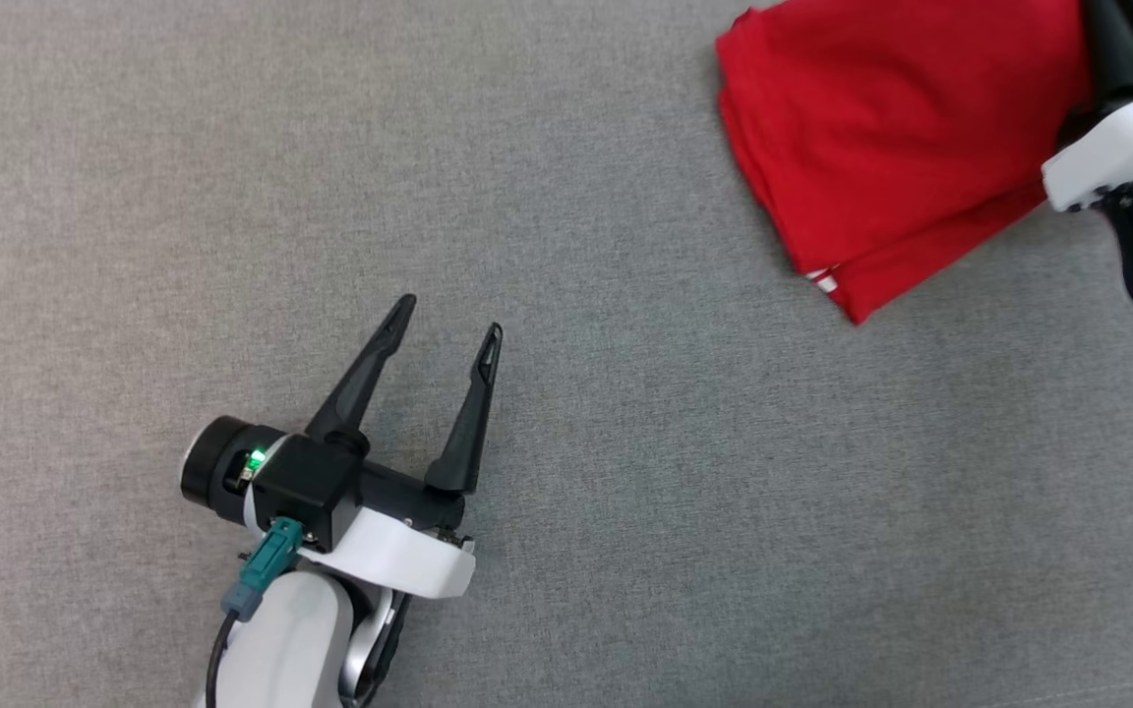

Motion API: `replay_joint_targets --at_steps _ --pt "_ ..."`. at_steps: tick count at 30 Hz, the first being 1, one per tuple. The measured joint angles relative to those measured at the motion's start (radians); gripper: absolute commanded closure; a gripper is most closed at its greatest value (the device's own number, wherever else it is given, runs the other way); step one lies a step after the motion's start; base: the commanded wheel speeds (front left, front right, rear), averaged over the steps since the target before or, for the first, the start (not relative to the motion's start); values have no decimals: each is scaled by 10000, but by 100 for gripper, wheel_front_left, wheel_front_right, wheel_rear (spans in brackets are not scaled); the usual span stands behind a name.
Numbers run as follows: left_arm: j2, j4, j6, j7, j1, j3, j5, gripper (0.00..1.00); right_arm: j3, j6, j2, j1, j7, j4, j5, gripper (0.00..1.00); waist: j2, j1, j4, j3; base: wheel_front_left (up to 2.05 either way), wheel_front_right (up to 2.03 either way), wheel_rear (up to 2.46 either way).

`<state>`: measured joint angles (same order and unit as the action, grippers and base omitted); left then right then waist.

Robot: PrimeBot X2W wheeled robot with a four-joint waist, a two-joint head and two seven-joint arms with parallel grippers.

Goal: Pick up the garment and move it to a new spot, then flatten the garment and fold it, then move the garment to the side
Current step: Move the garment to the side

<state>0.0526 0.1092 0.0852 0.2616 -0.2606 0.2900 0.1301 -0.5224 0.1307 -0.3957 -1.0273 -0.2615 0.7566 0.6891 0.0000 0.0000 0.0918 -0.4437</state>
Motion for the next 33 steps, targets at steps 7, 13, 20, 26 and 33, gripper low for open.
replay_joint_targets --at_steps 7,13,20,26,33 --pt "90 -88 -2 0 -150 -111 -169 0 435 0 -364 -500 0 -42 -249 100 0 0 -23 -447 0 0 0" --pt "167 -125 -2 0 -150 -134 -247 0 936 2 -635 -768 0 -50 -487 100 0 0 20 -634 0 0 0" --pt "253 -117 0 0 -174 -113 -332 0 1164 0 -949 -993 -2 184 -608 100 0 0 12 -843 0 0 0" --pt "295 -119 2 2 -303 -92 -362 0 1133 0 -1260 -1304 0 717 -247 100 0 0 -33 -950 0 0 0" --pt "355 -115 10 2 -325 -25 -382 0 667 2 -1716 -1628 31 1471 -29 100 0 0 -152 -970 0 0 0"
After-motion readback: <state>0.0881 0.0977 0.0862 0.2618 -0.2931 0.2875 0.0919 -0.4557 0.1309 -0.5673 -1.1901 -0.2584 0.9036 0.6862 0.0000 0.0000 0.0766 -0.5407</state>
